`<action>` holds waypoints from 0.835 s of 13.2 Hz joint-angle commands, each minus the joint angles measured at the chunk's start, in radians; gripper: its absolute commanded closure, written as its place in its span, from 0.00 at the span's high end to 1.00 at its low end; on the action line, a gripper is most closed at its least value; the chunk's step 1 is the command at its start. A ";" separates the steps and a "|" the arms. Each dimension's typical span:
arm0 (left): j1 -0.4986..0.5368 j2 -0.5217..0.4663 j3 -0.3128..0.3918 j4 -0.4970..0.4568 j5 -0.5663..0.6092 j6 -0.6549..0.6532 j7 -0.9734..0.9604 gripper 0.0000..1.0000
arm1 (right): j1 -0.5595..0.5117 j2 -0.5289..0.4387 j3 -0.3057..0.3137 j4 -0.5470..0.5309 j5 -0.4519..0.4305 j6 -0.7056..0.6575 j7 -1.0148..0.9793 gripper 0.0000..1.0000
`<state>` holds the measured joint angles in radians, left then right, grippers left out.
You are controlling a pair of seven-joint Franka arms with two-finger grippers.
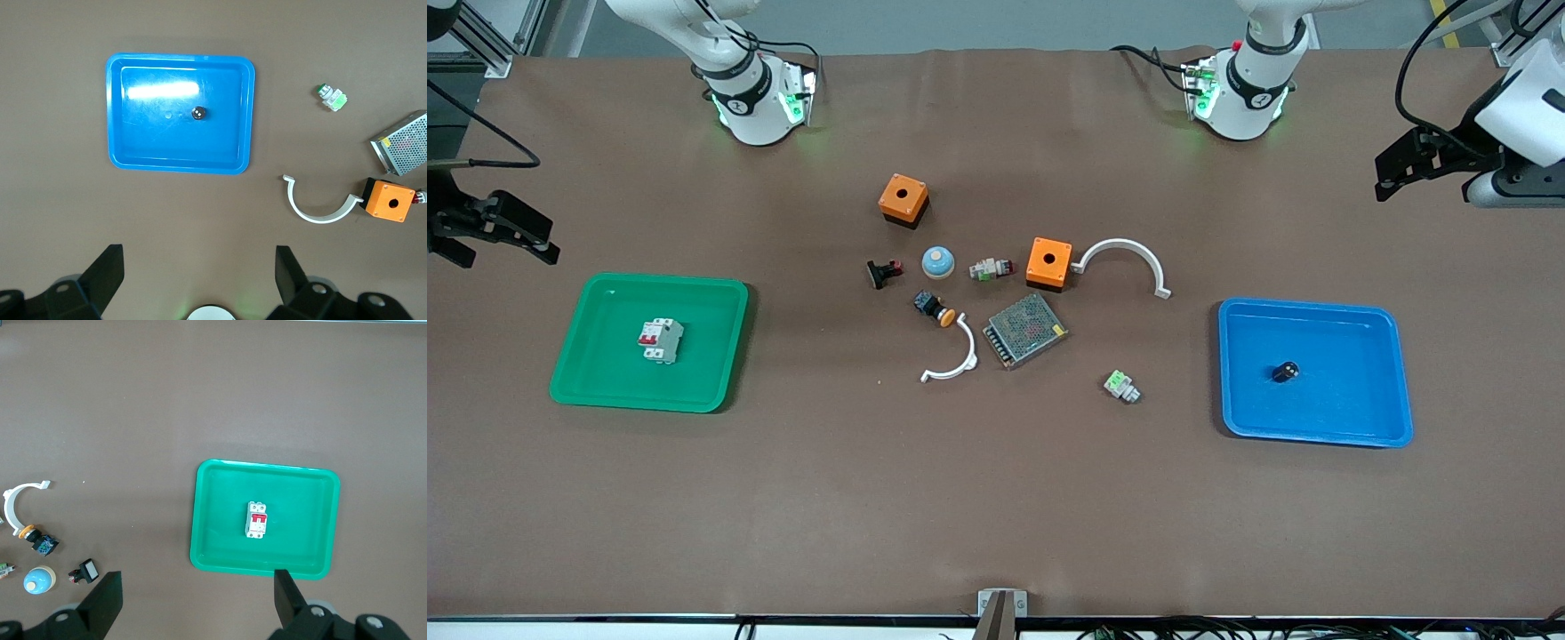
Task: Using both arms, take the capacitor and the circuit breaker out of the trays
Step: 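Reach the left gripper into the blue tray while the right gripper reaches the green tray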
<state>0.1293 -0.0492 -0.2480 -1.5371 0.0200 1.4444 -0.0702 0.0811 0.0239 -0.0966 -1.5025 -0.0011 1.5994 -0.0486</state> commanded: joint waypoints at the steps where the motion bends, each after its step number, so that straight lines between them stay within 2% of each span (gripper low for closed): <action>1: 0.003 0.011 -0.004 0.025 0.005 -0.015 0.009 1.00 | -0.003 -0.001 0.000 0.013 -0.002 -0.016 0.006 1.00; 3: 0.007 0.014 -0.004 0.028 0.006 -0.015 0.009 1.00 | -0.001 -0.001 0.000 0.013 -0.002 -0.022 0.007 1.00; 6: 0.012 0.087 -0.001 0.072 0.015 -0.015 0.012 1.00 | -0.009 -0.001 -0.003 0.015 -0.003 -0.022 0.006 1.00; 8: 0.015 0.127 0.006 0.068 0.018 0.011 0.007 1.00 | -0.009 0.004 0.000 0.013 0.000 -0.022 0.007 1.00; 9: 0.012 0.141 0.007 0.057 0.020 0.039 -0.009 1.00 | -0.007 0.005 0.000 0.011 0.003 -0.022 0.009 1.00; 11: 0.012 0.144 0.007 -0.044 0.031 0.149 -0.022 1.00 | -0.009 0.005 0.000 0.011 0.010 -0.022 0.007 1.00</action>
<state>0.1430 0.0861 -0.2379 -1.5215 0.0220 1.5137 -0.0763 0.0792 0.0248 -0.1019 -1.5016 -0.0011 1.5880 -0.0486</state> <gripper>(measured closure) 0.000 0.000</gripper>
